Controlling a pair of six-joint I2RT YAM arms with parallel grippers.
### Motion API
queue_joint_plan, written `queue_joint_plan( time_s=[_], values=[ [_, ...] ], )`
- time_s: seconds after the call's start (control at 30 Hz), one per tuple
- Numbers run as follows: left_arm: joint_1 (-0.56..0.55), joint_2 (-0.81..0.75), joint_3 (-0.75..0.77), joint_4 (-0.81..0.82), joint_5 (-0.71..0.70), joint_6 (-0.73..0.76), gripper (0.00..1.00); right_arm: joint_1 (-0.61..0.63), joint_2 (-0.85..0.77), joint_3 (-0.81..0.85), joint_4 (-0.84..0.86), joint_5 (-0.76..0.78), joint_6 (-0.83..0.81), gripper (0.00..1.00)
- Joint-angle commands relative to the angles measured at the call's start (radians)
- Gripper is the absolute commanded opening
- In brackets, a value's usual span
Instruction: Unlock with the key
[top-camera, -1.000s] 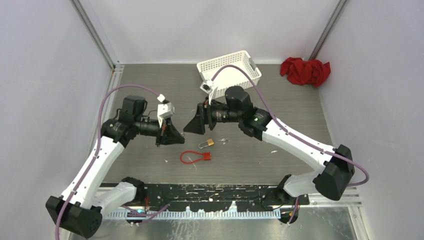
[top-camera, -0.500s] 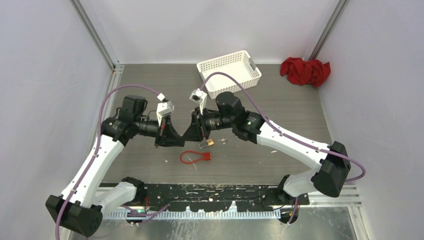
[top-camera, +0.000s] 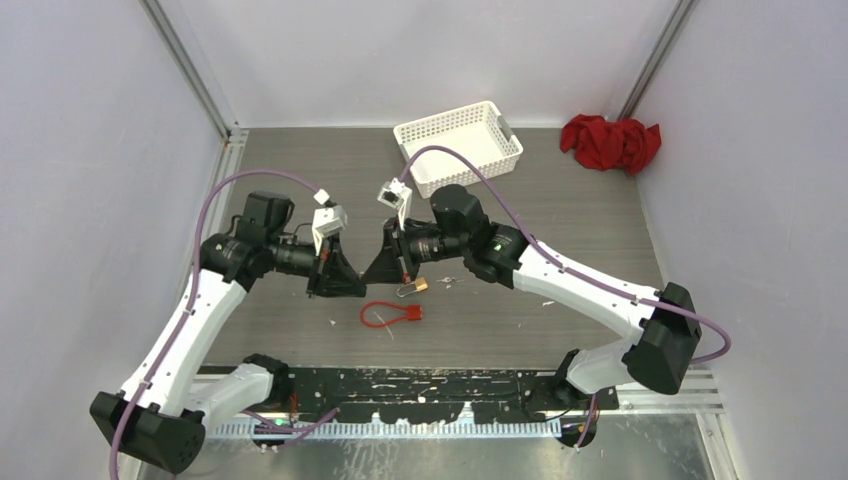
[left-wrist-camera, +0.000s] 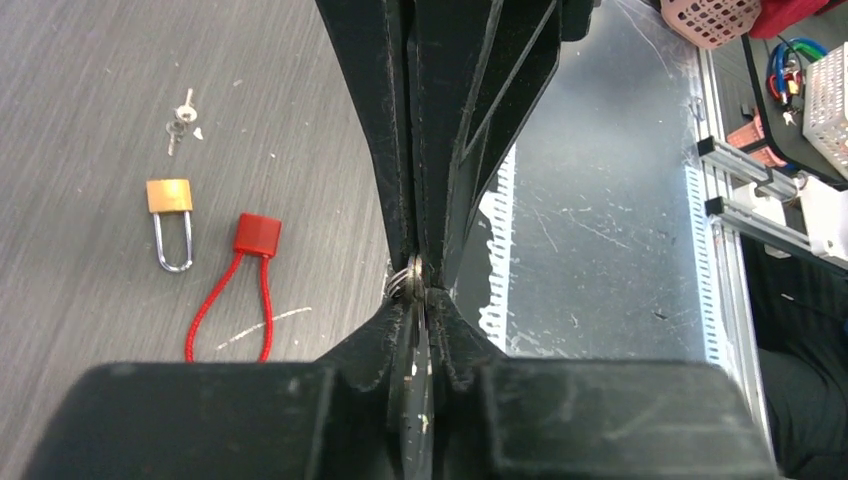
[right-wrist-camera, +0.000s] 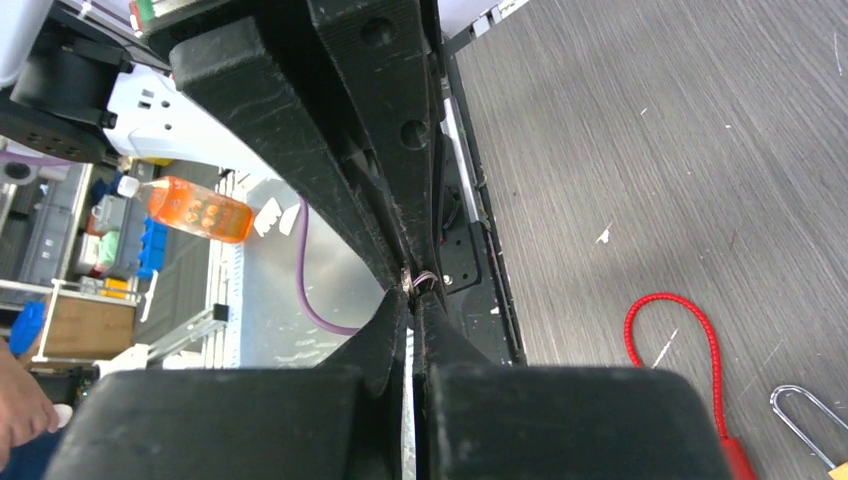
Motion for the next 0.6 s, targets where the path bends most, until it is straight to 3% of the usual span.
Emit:
queue_joint_plan(
  time_s=[0.0,0.1,0.23,0.4,0.57],
  values=[
    [-0.006,-0.008,0.041,-0.042,0.050,0.007,0.21,-0.010,-0.033,0.011,0.119,0.024,0.022,0.01],
    [-0.006,-0.012,0.052,-0.041,0.044,-0.016,0.36,-0.010,-0.055,-0.009,0.127,0.041,0.018,0.01],
    [-0.006,-0.034,0.070,-0.064,0.061,-0.024,0.44,-0.011,-0.072,-0.031,0.076,0.114,-0.007,0.01],
    [-0.005,-0.060,0.064,-0.070,0.116,-0.036,0.40,-0.011,-0.090,-0.064,0.082,0.113,-0.008,0.01],
    [-0.003,-0.052,0.085,-0.075,0.125,-0.043,0.27,-0.011,-0.108,-0.076,0.081,0.089,-0.014,0.01]
  ],
)
